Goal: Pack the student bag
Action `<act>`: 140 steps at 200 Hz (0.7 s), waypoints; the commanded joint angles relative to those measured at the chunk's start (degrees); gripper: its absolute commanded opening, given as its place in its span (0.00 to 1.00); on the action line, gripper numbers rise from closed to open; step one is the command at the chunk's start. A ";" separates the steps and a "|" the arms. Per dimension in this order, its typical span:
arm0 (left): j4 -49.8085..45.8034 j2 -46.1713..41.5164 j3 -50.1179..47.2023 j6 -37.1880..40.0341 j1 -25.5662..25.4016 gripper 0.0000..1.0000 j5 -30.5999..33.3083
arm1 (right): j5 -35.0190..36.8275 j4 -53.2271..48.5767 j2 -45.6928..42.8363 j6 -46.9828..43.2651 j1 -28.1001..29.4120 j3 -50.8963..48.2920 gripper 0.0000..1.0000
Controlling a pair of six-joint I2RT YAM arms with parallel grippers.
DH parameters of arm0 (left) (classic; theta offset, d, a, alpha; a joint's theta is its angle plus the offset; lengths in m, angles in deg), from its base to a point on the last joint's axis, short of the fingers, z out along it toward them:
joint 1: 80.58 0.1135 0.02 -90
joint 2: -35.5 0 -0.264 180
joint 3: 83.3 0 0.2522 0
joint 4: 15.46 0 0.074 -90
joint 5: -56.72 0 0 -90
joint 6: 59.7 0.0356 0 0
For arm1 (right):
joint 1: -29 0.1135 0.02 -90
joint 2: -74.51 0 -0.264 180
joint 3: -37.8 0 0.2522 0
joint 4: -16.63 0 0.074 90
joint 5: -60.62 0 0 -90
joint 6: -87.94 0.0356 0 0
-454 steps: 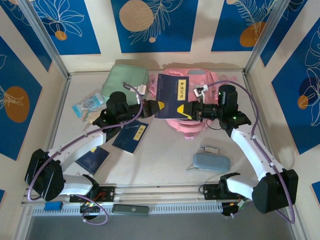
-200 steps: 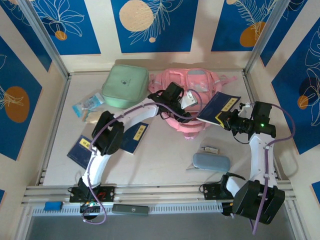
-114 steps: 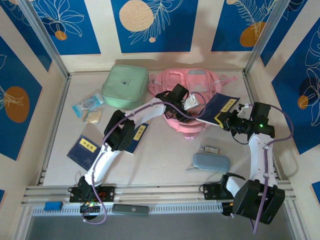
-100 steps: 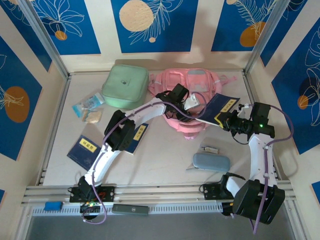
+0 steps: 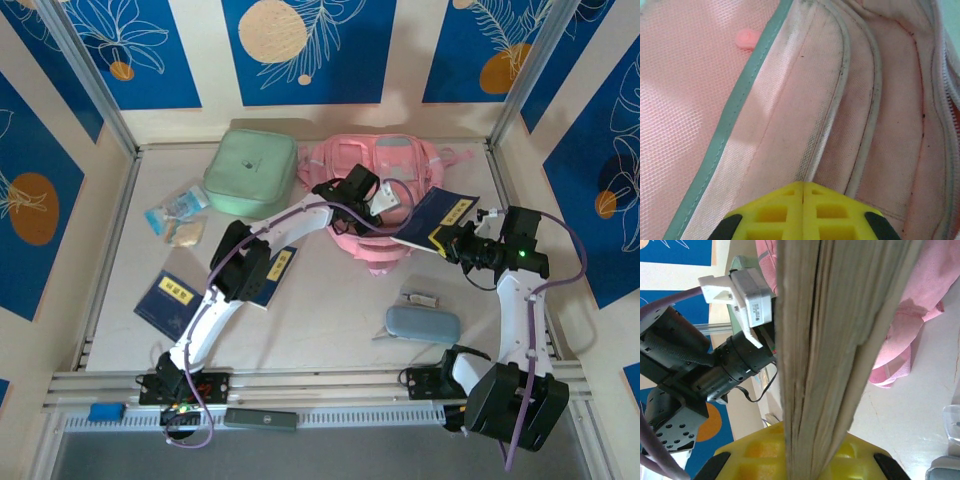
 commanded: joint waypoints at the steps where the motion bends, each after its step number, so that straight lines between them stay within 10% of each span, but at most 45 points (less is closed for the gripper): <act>1: 3.46 -7.22 -3.01 -3.33 0.65 0.00 1.70 | -2.05 -2.29 -2.28 -1.11 -0.20 1.12 0.00; 68: 8.40 -14.54 -10.83 -6.50 0.68 0.00 0.92 | 2.17 -9.59 -5.13 -3.49 -0.46 3.72 0.00; 140: -2.28 -7.10 -5.77 -4.72 0.43 0.31 -15.43 | 1.60 -9.81 -5.24 -3.23 -1.59 3.63 0.00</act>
